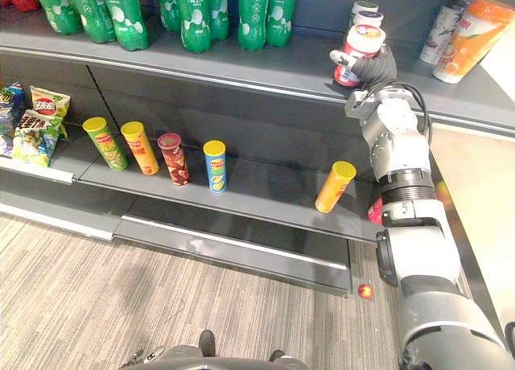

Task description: Put the gum and the chips on the shelf.

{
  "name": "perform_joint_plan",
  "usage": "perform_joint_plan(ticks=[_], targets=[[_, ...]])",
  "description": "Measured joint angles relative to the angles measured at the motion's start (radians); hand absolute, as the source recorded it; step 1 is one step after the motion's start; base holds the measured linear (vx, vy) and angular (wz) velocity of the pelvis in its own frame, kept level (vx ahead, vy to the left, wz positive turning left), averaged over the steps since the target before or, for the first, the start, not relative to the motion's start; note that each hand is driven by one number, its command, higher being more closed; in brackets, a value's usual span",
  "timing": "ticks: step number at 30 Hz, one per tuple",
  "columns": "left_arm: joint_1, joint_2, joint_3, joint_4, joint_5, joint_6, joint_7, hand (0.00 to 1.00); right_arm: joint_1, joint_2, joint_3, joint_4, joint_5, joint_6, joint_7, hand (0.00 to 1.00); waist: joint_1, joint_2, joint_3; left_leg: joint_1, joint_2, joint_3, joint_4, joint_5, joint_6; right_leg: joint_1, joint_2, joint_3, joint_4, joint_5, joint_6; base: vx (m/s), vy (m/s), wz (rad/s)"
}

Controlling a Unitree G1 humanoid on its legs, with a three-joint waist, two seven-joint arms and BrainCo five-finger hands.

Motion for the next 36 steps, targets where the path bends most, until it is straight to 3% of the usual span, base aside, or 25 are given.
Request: perform_joint_plan(ticks=[1,2,24,30,36], targets=[[0.0,0.0,0.0,0.0,0.0,0.0,0.0,0.0,-0.003,0.0,0.007,0.002,-0.001,-0.002,0.0,1.0,0.0,0.0,0.001,0.0,0.0,0.0,0.0,0.0,0.0,0.0,0.0,0.0,0.0,0.0,0.0,0.0,0.0,0.0],[0.0,0.0,0.0,0.0,0.0,0.0,0.0,0.0,-0.005,0.0,0.013,0.007,-0.001,-0.007,0.001,0.0,0.0,0.0,0.001,0.0,-0.001,0.0,0.0,0.0,0.0,0.0,-0.001,0.0,0.0,0.0,0.0,0.0,0.0,0.0],[-0.011,0.009,0.0,0.0,-0.025,0.006,0.002,0.0,-0.006,0.0,0.024,0.011,-0.001,-0.046,0.031,0.0,0.0,-0.018,0.015,0.002,-0.006,0.019,0.0,-0.01,0.003,0.0,-0.007,0.016,0.001,-0.001,0.002,0.0,0.0,-0.02],[-0.011,0.009,0.0,-0.008,-0.024,0.006,0.003,0.0,0.037,0.002,0.014,-0.048,-0.001,-0.081,0.01,0.0,0.002,-0.02,0.014,0.007,-0.008,0.032,0.0,-0.017,-0.001,-0.001,-0.01,0.03,0.001,0.0,0.002,0.04,0.011,-0.05],[-0.011,0.008,0.001,-0.017,-0.024,0.005,0.004,0.0,0.104,0.04,-0.049,-0.134,-0.027,-0.134,-0.076,0.0,-0.004,-0.021,0.014,0.024,-0.007,0.058,0.0,-0.02,-0.005,0.001,-0.011,0.048,0.002,0.001,0.003,0.04,0.007,-0.1]])
